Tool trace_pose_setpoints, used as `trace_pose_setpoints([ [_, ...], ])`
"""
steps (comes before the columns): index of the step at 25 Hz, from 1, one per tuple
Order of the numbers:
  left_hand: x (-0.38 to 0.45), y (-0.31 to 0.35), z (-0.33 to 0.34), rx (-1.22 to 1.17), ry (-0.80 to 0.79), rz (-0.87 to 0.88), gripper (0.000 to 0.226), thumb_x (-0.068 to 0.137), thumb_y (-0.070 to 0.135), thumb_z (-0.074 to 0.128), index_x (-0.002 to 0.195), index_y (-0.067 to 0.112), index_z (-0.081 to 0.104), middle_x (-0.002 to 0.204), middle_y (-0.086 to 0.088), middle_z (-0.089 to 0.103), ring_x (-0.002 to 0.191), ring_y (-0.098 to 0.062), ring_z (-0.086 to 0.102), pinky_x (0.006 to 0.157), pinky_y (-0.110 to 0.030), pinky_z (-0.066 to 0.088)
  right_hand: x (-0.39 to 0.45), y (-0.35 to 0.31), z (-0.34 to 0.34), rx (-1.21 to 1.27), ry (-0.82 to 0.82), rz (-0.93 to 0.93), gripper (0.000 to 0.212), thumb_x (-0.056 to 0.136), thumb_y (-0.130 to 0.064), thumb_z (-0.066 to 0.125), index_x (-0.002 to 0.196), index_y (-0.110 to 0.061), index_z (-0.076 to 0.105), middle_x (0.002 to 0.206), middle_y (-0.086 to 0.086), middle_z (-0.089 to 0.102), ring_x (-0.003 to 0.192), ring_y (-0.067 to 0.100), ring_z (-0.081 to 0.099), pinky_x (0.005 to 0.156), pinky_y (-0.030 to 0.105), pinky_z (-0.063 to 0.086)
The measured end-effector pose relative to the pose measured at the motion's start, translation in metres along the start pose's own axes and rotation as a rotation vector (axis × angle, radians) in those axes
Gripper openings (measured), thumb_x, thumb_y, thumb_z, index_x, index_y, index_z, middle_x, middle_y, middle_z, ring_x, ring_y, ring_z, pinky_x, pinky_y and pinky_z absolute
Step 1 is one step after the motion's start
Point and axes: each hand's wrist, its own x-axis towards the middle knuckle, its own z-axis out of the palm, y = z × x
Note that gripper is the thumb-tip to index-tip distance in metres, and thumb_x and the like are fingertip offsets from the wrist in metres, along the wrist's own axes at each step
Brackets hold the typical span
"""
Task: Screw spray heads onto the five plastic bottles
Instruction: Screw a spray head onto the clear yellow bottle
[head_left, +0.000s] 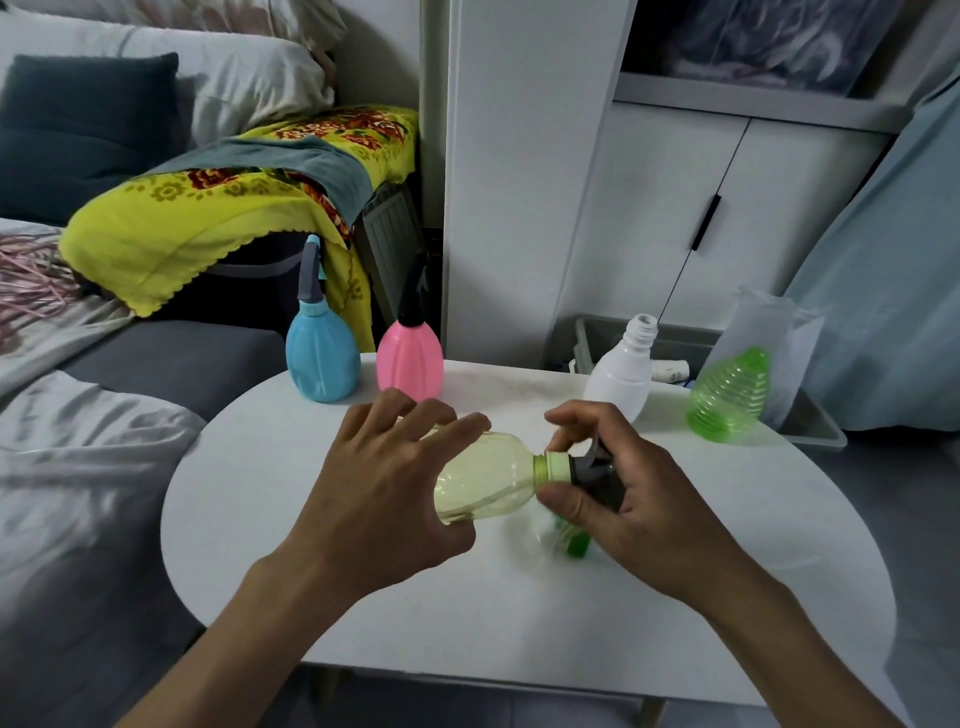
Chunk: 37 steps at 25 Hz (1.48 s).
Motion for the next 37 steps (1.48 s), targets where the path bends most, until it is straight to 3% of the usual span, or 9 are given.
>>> trace_pose_setpoints([
  [3,0.002,-0.002,-0.002,-0.077,-0.017,-0.004,0.073,0.050,0.044,0.080,0.119,0.024,0.067,0.102,0.004,0.070,0.088,-0.027,0.059,0.073,-0.041,0.052,0.000,-0.004,-0.004,0.012,0.015,-0.030,0.045,0.080,-0.028,0.075,0.115,-0.042,0.051,0.104,-0.021,0.061,0.084,0.010,0.064,0.071,0.017,0.052],
  [8,0.000,-0.015,-0.009,-0.319,-0.254,-0.081,0.081,0.050,0.059,0.080,0.125,0.041,0.059,0.091,0.036,0.052,0.084,0.000,0.050,0.071,-0.011,0.037,-0.003,-0.006,-0.002,-0.193,-0.020,-0.120,0.045,0.077,-0.026,0.076,0.112,-0.038,0.052,0.106,-0.021,0.061,0.093,0.011,0.063,0.075,0.025,0.054],
  [14,-0.001,-0.006,-0.006,-0.134,-0.029,0.026,0.071,0.052,0.042,0.084,0.118,0.023,0.068,0.103,0.004,0.072,0.090,-0.027,0.061,0.074,-0.045,0.053,-0.001,-0.006,-0.001,0.049,0.073,-0.011,0.034,0.078,-0.049,0.071,0.108,-0.042,0.055,0.094,-0.009,0.061,0.081,0.014,0.063,0.067,0.023,0.052],
  [18,-0.002,-0.001,-0.002,0.029,0.031,0.035,0.072,0.051,0.038,0.083,0.119,0.019,0.068,0.107,-0.002,0.069,0.096,-0.033,0.059,0.080,-0.044,0.047,0.001,-0.003,0.004,0.057,0.097,0.061,0.026,0.084,-0.055,0.062,0.100,-0.036,0.056,0.079,-0.013,0.060,0.063,0.004,0.058,0.057,0.017,0.045],
  [22,0.002,0.001,0.000,0.000,0.014,-0.001,0.074,0.051,0.038,0.085,0.121,0.019,0.066,0.107,-0.002,0.069,0.096,-0.033,0.059,0.078,-0.043,0.049,0.000,-0.005,0.000,0.077,0.058,0.041,0.030,0.079,-0.036,0.074,0.103,-0.036,0.055,0.095,-0.022,0.060,0.073,0.002,0.057,0.063,0.017,0.049],
  [25,0.002,0.003,0.001,0.016,0.058,0.013,0.073,0.053,0.037,0.083,0.121,0.019,0.066,0.109,-0.002,0.068,0.098,-0.034,0.058,0.080,-0.045,0.047,0.000,-0.006,-0.006,-0.005,0.070,-0.008,0.026,0.079,-0.039,0.073,0.098,-0.035,0.056,0.086,-0.021,0.060,0.075,0.006,0.058,0.064,0.012,0.046],
  [30,-0.001,0.003,0.005,0.170,0.140,0.078,0.068,0.058,0.030,0.082,0.122,0.016,0.066,0.116,-0.010,0.067,0.103,-0.038,0.056,0.085,-0.048,0.042,0.001,-0.005,0.004,0.199,0.099,0.205,0.025,0.086,-0.054,0.063,0.088,-0.030,0.059,0.063,-0.012,0.062,0.050,0.002,0.053,0.052,0.021,0.045],
  [33,0.000,0.003,0.006,0.113,0.124,0.040,0.070,0.055,0.032,0.084,0.121,0.018,0.067,0.113,-0.006,0.068,0.101,-0.036,0.058,0.083,-0.046,0.043,-0.001,-0.008,0.002,0.195,0.057,0.191,0.031,0.079,-0.045,0.072,0.105,-0.034,0.057,0.087,-0.013,0.060,0.069,0.016,0.060,0.063,0.034,0.054],
  [37,-0.001,0.002,0.009,0.123,0.156,0.062,0.068,0.059,0.032,0.081,0.123,0.017,0.066,0.116,-0.008,0.067,0.104,-0.036,0.056,0.085,-0.047,0.041,0.000,-0.009,-0.004,0.107,0.078,0.123,0.017,0.084,-0.035,0.073,0.093,-0.028,0.060,0.076,-0.014,0.062,0.063,0.006,0.057,0.058,0.020,0.048],
])
